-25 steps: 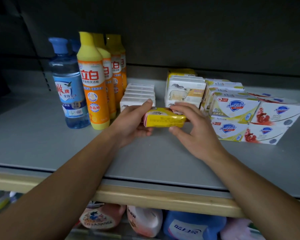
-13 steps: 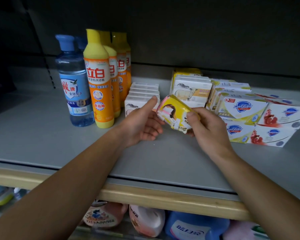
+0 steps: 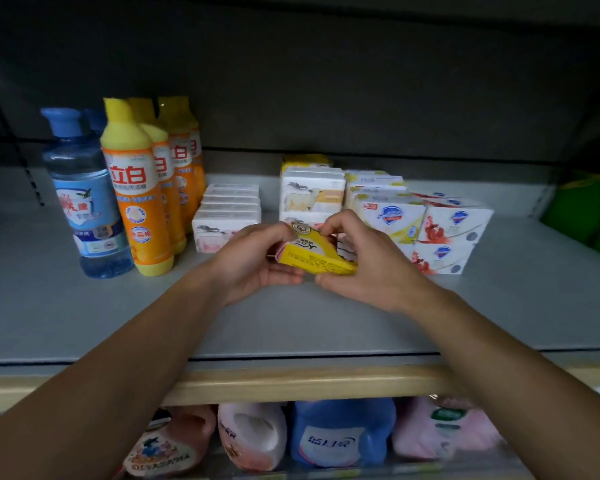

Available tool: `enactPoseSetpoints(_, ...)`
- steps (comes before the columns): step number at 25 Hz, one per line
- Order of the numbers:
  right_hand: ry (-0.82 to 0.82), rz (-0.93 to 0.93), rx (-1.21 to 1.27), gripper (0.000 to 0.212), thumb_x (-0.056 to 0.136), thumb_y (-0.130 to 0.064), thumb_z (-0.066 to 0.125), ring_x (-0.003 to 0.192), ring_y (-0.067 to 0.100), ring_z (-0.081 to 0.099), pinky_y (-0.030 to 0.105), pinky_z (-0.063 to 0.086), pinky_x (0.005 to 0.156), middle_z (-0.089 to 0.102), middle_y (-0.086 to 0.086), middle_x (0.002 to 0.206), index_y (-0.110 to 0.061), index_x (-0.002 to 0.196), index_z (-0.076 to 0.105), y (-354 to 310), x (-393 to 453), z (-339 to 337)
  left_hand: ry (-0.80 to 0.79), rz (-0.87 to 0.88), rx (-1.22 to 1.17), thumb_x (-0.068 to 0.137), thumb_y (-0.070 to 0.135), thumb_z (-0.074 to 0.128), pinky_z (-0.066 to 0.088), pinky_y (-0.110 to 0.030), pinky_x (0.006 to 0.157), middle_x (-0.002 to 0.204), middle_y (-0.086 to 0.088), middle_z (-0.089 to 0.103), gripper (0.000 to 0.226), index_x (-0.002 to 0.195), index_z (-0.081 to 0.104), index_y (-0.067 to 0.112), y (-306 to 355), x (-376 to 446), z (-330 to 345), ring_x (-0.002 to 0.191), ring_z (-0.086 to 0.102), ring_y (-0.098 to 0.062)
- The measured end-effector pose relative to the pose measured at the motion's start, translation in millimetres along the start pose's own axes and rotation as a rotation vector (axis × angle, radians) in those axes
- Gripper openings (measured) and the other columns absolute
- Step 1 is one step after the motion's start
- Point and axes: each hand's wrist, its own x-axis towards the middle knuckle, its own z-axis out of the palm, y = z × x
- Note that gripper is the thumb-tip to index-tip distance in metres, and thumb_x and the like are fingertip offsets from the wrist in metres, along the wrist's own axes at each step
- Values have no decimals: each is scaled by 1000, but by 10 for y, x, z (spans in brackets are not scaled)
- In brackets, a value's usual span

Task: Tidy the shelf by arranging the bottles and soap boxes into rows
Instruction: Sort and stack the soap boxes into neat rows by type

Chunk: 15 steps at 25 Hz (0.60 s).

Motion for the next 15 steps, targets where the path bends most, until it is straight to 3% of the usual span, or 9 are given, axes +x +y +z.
enactPoseSetpoints(2,72,58,27,51,63,-47,69,98,-4,58,12,45,76,58,-25,108,-43,108,45,65,-272,-194,-107,-9,-18,91,28,59,57,-33,59,85,-15,72,26,102,67,6,-44,-1,296,65,69,-24)
enactPoseSetpoints(4,207,124,70,48,64,-45,68,94,2,62,20,49,79,61,-23,105,-42,108,48,189,-552,-398,-162,16,30,83,46,65,59,-38,63,93,-14,73,32,96,74,17,-112,46,607,68,70,-25)
enactPoseSetpoints(7,369,228,21,45,70,-40,68,94,13,65,32,52,86,66,-12,105,-39,113,55,499,-956,-722,-48,285,604,85,45,67,56,-42,88,101,-6,73,22,94,75,27,-353,199,989,87,69,-18)
enactPoseSetpoints(10,449,406,-209,48,80,-36,72,100,24,64,33,48,89,66,5,111,-25,124,57,932,-1332,-1068,-54,481,1130,86,43,67,43,-30,101,123,-1,67,43,122,66,20,-603,297,1248,115,60,-18)
enactPoseSetpoints(13,438,599,-384,51,85,-29,71,105,37,60,36,44,90,61,19,112,-19,132,54,1329,-1593,-1337,-128,518,1380,88,53,58,39,-31,104,133,0,61,53,130,60,21,-770,352,1312,124,52,-22)
enactPoseSetpoints(15,434,704,-426,52,87,-27,69,108,41,57,38,43,92,58,23,114,-18,135,52,1538,-1692,-1469,-126,556,1385,88,55,54,39,-30,103,129,1,63,53,128,62,21,-821,354,1280,121,54,-24)
